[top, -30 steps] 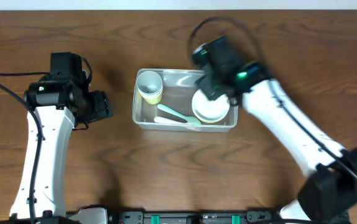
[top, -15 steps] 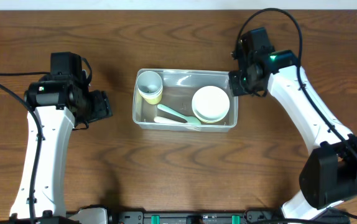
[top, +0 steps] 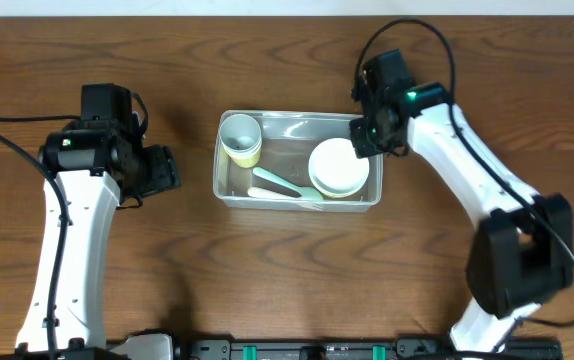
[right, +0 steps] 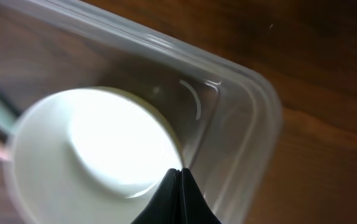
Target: Pack container
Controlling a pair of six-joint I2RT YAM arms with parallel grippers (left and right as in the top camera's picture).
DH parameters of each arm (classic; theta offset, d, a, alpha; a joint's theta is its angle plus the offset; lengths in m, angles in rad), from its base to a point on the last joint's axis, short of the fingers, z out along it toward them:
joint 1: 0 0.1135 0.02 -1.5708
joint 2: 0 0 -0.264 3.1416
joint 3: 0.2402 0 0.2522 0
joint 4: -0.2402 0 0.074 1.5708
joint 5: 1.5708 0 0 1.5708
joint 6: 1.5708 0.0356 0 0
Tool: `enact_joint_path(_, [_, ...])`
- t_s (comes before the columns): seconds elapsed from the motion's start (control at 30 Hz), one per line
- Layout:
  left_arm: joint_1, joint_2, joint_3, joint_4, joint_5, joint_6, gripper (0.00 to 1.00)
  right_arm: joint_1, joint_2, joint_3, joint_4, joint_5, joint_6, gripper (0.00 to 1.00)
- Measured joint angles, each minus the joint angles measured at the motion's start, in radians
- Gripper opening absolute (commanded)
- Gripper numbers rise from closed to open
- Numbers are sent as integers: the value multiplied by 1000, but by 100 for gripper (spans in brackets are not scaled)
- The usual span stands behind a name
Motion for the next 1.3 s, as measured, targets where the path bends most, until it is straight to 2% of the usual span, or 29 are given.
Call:
enact_joint_path(0.13, [0,0,0,0,0,0,75,0,51,-2,25,26,19,1])
enact_joint_path(0.67, [0,0,0,0,0,0,75,1,53,-2,130,253,143,1])
enact_joint_path(1.3, [0,0,0,0,0,0,75,1,53,-2,135,261,145,1])
